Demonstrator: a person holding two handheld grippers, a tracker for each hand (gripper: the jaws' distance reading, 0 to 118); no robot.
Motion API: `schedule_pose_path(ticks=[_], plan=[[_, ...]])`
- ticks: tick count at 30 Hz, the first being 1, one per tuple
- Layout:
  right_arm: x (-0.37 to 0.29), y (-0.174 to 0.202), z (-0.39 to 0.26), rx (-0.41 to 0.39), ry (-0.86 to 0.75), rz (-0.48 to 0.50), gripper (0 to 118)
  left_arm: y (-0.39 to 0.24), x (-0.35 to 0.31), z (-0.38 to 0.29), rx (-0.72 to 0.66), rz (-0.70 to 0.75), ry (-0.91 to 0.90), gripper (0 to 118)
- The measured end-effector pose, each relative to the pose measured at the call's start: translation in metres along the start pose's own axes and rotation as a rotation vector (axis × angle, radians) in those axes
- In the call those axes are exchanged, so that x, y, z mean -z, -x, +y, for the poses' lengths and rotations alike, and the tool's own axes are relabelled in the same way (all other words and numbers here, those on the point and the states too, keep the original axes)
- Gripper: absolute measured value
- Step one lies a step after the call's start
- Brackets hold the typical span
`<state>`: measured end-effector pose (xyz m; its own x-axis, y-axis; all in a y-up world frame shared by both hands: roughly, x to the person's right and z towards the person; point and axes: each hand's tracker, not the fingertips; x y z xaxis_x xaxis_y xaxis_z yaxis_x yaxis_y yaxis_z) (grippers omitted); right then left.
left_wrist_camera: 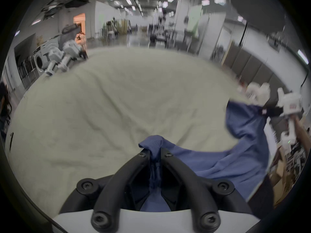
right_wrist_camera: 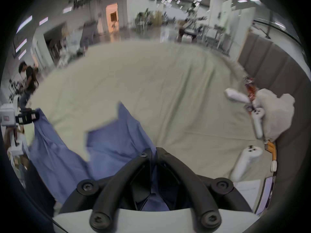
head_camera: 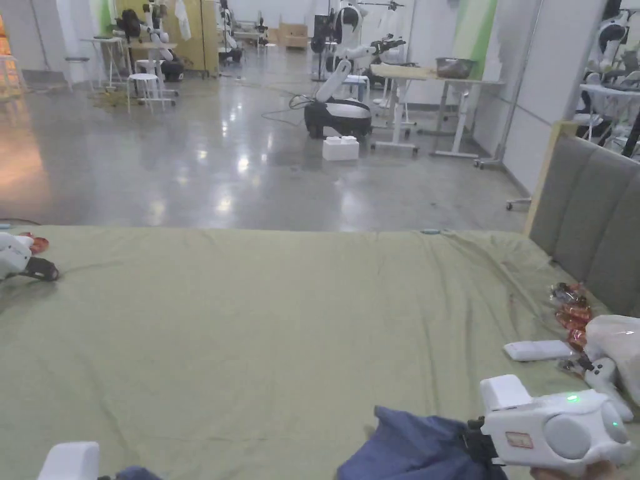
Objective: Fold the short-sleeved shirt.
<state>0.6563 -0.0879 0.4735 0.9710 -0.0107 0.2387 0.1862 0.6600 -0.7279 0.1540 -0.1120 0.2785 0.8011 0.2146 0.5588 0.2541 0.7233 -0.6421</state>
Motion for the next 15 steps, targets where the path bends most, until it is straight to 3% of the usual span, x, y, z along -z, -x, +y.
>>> schedule_pose_path(ticks=[5, 15], plan=[[-0.127, 0.0, 0.014, 0.107, -0.263, 0.009, 2, -0.012, -0.12, 0.041, 0.054, -0.029, -0.246, 6], [-0.279, 0.019, 0.073, 0.146, -0.667, -0.116, 2, -0.033, -0.277, 0.12, 0.065, 0.049, -0.573, 6]])
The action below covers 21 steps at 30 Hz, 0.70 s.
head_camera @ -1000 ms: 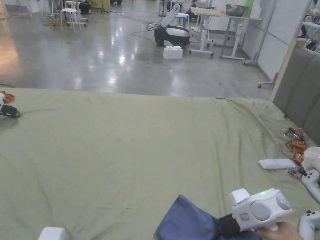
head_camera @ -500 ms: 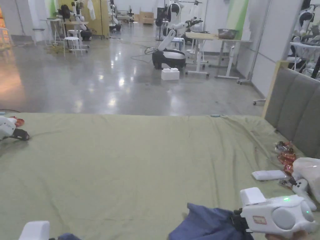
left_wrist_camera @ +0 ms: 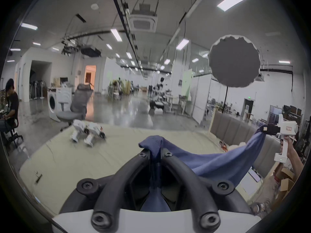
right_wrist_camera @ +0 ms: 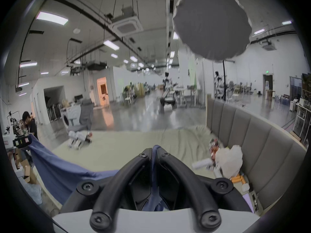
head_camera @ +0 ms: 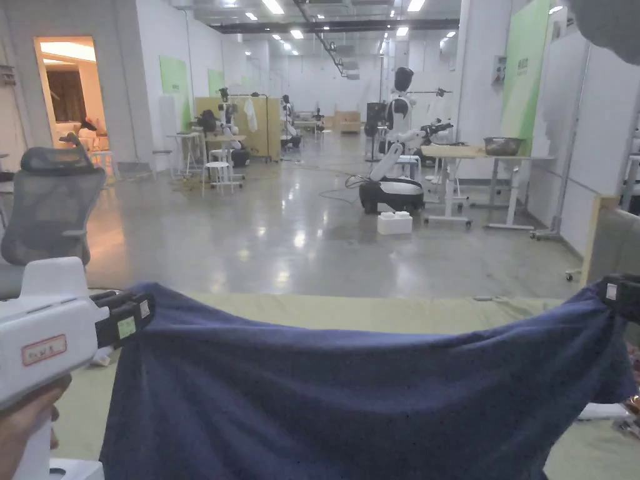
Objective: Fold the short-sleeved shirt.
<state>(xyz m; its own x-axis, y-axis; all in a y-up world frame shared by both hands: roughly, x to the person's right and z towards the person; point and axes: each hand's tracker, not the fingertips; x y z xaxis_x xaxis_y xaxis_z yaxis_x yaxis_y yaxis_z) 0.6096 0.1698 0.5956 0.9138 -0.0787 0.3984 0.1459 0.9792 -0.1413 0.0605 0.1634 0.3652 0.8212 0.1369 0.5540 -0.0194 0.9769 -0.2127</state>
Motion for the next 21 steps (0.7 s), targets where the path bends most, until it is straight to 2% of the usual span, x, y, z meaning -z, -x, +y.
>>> schedule_pose_path(ticks=[6, 8, 10, 21], plan=[[-0.013, 0.024, 0.062, -0.038, -0.147, -0.026, 2, 0.006, -0.012, 0.059, -0.021, 0.023, -0.122, 6], [-0.009, 0.026, 0.079, -0.05, -0.169, -0.035, 2, 0.011, -0.012, 0.077, -0.089, -0.002, -0.144, 6], [-0.008, 0.032, 0.098, -0.06, -0.189, -0.031, 2, 0.012, -0.007, 0.091, -0.07, 0.023, -0.151, 6], [0.061, 0.038, 0.15, -0.102, -0.206, -0.105, 2, 0.01, 0.069, 0.127, -0.041, 0.059, -0.123, 6]])
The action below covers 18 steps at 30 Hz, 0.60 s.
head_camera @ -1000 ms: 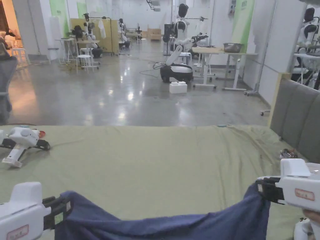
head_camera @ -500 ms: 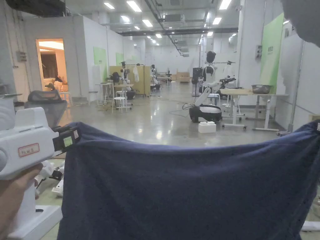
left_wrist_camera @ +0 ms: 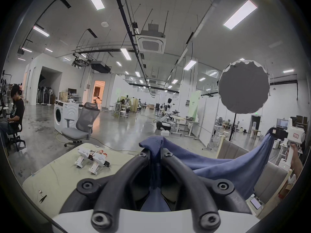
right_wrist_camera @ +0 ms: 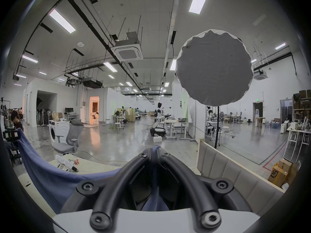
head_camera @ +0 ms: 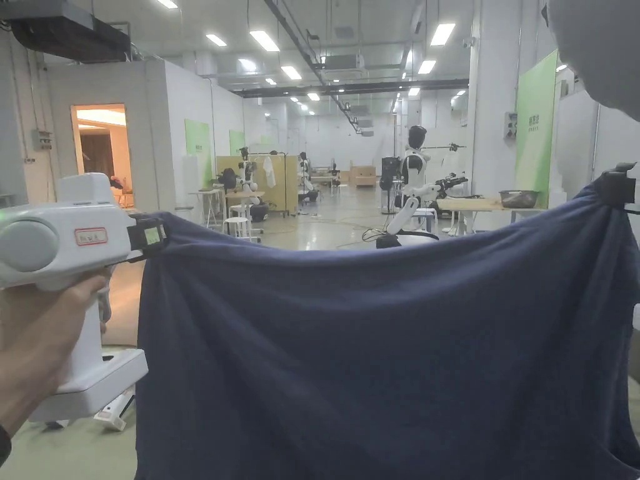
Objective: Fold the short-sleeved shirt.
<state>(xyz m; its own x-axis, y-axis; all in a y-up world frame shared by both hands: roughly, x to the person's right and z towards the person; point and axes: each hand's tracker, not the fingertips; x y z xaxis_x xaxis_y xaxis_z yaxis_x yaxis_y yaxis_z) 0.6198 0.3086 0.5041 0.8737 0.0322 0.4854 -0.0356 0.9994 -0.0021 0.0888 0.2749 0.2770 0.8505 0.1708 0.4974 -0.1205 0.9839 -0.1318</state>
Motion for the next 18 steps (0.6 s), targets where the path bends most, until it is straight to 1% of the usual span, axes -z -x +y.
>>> schedule_pose_path(ticks=[2, 5, 9, 11, 15, 18], plan=[[0.017, 0.001, 0.001, -0.01, 0.004, -0.021, 2, -0.005, 0.018, -0.002, 0.037, 0.012, 0.006, 6], [0.036, 0.001, 0.004, -0.001, 0.006, -0.037, 2, -0.009, 0.042, -0.003, 0.027, 0.016, 0.014, 6], [0.059, 0.006, 0.01, -0.018, -0.007, -0.058, 2, -0.014, 0.072, -0.005, 0.031, 0.027, 0.004, 6], [0.067, 0.009, 0.016, -0.015, -0.013, -0.063, 2, -0.013, 0.088, -0.003, 0.024, 0.025, 0.01, 6], [0.09, 0.013, 0.028, 0.023, -0.021, -0.088, 2, -0.013, 0.115, 0.002, -0.05, 0.023, 0.012, 6], [0.11, 0.016, 0.034, 0.039, -0.027, -0.103, 2, -0.018, 0.14, 0.007, -0.014, 0.048, 0.01, 6]])
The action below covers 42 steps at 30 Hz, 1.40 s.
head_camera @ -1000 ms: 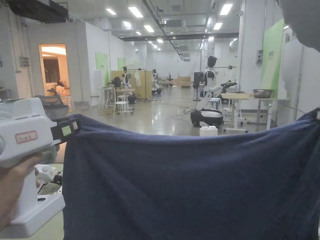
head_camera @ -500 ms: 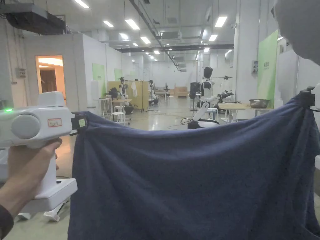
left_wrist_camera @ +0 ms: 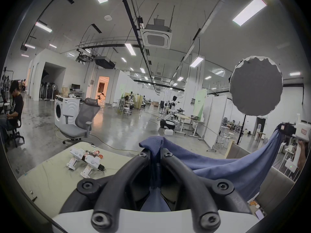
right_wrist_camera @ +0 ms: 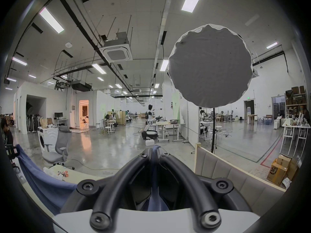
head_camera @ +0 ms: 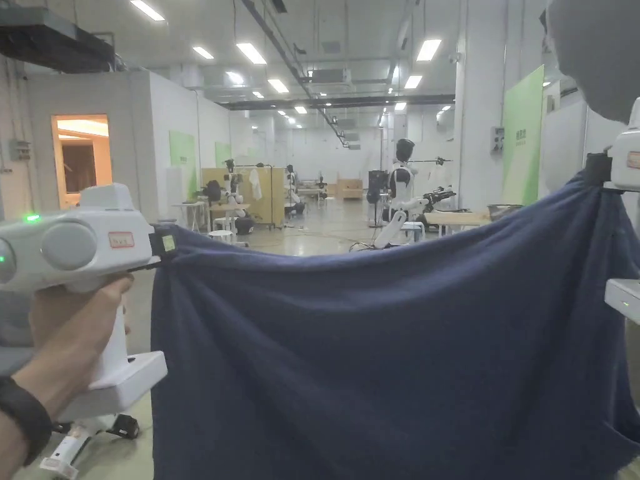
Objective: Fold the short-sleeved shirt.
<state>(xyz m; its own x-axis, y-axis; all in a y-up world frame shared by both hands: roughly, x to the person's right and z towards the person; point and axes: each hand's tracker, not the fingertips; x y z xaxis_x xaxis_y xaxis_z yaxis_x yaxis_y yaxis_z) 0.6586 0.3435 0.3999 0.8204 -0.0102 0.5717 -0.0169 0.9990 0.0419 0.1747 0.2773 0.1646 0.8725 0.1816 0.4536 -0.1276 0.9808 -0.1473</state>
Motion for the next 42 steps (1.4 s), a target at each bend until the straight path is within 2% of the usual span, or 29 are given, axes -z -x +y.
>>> schedule_pose_path(ticks=[4, 8, 11, 14, 21, 22, 23, 25, 27, 30, 33, 37, 39, 42], plan=[[0.026, 0.01, 0.0, -0.025, 0.022, -0.018, 2, 0.0, 0.034, 0.0, -0.015, 0.005, 0.026, 6], [0.053, 0.014, -0.009, 0.016, 0.046, -0.012, 2, -0.003, 0.062, -0.013, 0.002, 0.023, 0.041, 6], [0.067, 0.018, -0.029, 0.006, 0.064, -0.009, 2, -0.002, 0.077, -0.033, 0.006, 0.015, 0.058, 6], [0.081, 0.019, -0.067, -0.016, 0.134, -0.003, 2, 0.002, 0.096, -0.07, 0.015, 0.027, 0.11, 6], [0.07, 0.012, -0.167, 0.011, 0.235, 0.063, 2, 0.027, 0.097, -0.188, -0.049, -0.009, 0.285, 6], [0.06, 0.009, -0.179, 0.024, 0.255, 0.085, 2, 0.037, 0.093, -0.204, -0.077, -0.029, 0.292, 6], [0.043, 0.004, -0.193, 0.09, 0.241, 0.114, 2, 0.042, 0.082, -0.217, -0.107, -0.064, 0.265, 6], [0.009, -0.004, -0.216, 0.121, 0.258, 0.133, 2, 0.051, 0.05, -0.248, -0.134, -0.09, 0.285, 6], [-0.032, -0.013, -0.238, 0.095, 0.265, 0.139, 2, 0.063, 0.017, -0.279, -0.158, -0.097, 0.342, 6], [-0.099, -0.028, -0.264, 0.107, 0.276, 0.142, 2, 0.077, -0.041, -0.32, -0.141, -0.1, 0.371, 6], [-0.164, -0.046, -0.3, 0.133, 0.311, 0.134, 2, 0.099, -0.097, -0.355, -0.277, -0.124, 0.412, 6], [-0.254, -0.067, -0.354, 0.134, 0.375, 0.099, 2, 0.115, -0.166, -0.392, -0.255, -0.129, 0.48, 6], [-0.287, -0.072, -0.376, 0.101, 0.442, 0.1, 2, 0.116, -0.196, -0.407, -0.228, -0.133, 0.522, 6], [-0.314, -0.083, -0.408, 0.1, 0.545, 0.12, 2, 0.125, -0.226, -0.425, -0.244, -0.137, 0.576, 6]])
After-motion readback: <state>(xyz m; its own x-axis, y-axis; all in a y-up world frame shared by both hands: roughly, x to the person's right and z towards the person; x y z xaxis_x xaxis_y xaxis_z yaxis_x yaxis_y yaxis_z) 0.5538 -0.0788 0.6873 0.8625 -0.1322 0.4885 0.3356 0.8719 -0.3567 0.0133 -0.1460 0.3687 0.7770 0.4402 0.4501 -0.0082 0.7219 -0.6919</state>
